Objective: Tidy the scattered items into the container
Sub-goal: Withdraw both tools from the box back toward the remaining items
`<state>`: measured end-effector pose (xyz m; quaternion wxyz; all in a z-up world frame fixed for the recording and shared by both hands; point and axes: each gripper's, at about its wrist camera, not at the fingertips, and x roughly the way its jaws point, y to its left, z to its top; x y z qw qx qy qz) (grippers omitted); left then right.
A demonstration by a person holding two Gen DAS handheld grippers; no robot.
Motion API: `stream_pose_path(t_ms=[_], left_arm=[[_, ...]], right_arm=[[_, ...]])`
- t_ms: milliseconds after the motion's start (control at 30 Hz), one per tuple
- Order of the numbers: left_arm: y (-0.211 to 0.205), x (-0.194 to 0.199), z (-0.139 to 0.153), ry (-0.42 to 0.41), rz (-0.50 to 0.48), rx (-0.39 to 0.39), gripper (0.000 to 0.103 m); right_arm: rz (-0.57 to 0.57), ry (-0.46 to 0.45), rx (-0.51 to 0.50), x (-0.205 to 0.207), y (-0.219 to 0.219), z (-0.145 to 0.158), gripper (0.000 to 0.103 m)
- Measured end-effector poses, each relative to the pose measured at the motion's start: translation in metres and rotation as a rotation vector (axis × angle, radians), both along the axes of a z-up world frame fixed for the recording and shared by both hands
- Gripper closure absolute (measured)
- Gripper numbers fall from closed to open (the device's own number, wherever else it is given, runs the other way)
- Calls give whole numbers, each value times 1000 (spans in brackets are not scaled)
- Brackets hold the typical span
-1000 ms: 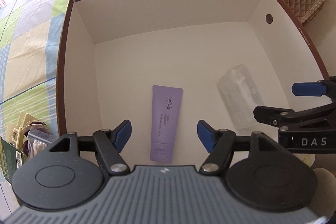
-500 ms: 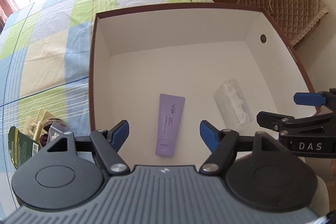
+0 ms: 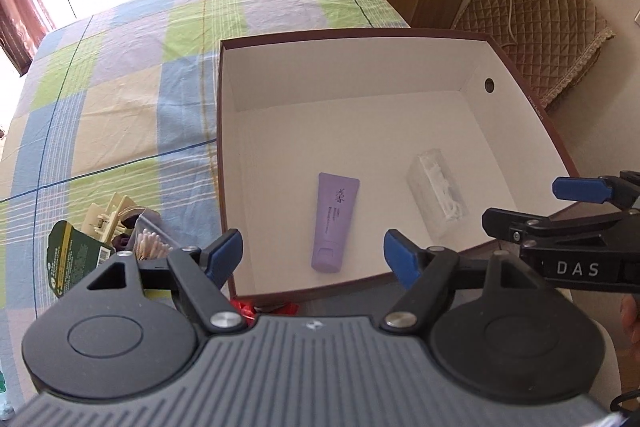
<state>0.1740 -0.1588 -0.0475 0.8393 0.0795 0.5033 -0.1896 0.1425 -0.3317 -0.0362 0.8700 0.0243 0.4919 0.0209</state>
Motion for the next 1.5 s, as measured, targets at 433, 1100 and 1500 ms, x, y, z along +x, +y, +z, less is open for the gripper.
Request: stream_pose_path(t_ms=[433,1100,1500], left_arm=[[18,-30,24,-36,29,-22,27],[81,-68,41,-57,170,-30,26],[108,-89,38,-57,217,-18,25]], right_arm=[[-7,-67,20,-25,17,22,11],[56,-99,69,-54,68,32,11],[102,-93,77,-71,93,25,11]])
